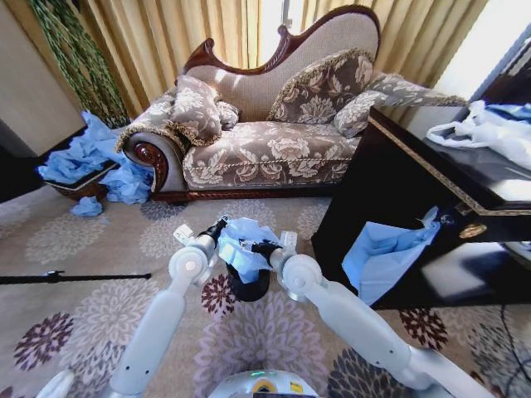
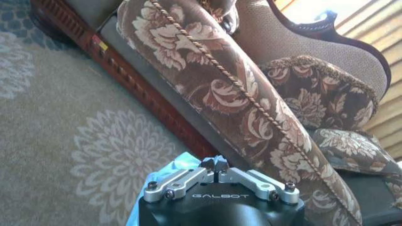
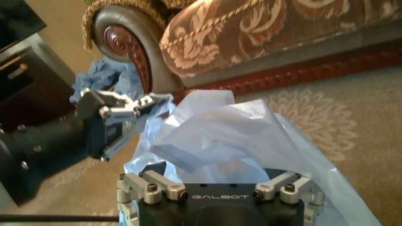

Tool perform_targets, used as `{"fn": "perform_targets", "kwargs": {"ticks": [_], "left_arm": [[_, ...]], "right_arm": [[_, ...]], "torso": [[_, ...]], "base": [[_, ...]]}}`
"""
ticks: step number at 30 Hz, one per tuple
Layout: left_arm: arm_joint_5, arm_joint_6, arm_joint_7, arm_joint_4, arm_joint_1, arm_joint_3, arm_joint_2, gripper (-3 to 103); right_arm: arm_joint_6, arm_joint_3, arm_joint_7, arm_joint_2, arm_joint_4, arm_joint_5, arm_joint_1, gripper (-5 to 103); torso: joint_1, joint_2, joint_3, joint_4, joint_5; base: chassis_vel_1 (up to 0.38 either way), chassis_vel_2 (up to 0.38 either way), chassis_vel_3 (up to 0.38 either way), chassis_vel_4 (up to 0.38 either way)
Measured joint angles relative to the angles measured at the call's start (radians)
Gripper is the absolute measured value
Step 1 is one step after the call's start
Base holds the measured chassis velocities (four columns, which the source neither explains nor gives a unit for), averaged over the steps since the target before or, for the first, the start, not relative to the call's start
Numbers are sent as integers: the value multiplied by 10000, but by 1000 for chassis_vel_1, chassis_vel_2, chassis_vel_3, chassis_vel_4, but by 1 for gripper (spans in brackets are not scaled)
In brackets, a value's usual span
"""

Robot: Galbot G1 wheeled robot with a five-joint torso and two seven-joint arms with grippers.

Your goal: Place a garbage bag over the trash bin.

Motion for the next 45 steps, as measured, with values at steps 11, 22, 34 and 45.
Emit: {"fn": "perform_targets", "kwargs": {"ticks": [11,22,34,45], "left_arm": [[-1,-5,25,-167,-57,44,-41,0],[285,-121,-20,-597,-13,-50,126,0],[353,-196,-21,-622,137,-259,180,0],[807,-370,-111,-244,152,-606,196,0]], "right_arm": [[-124,-388,-22,812,-1541,-186,430,78],[-310,-721,-153,1181,-2468,-479,653,48],[-308,-881,-248,2197,-4059,-1132,878,16],[-195,-1212,-732,2848,-5450,-1632,1219,0]], "torso": [[0,-1,1,3,-1],[0,0,1,2,-1],[0,0,1,2,-1],[0,0,1,2,0]], "base": [[0,0,0,0],[0,0,0,0],[0,0,0,0],[0,0,0,0]]}}
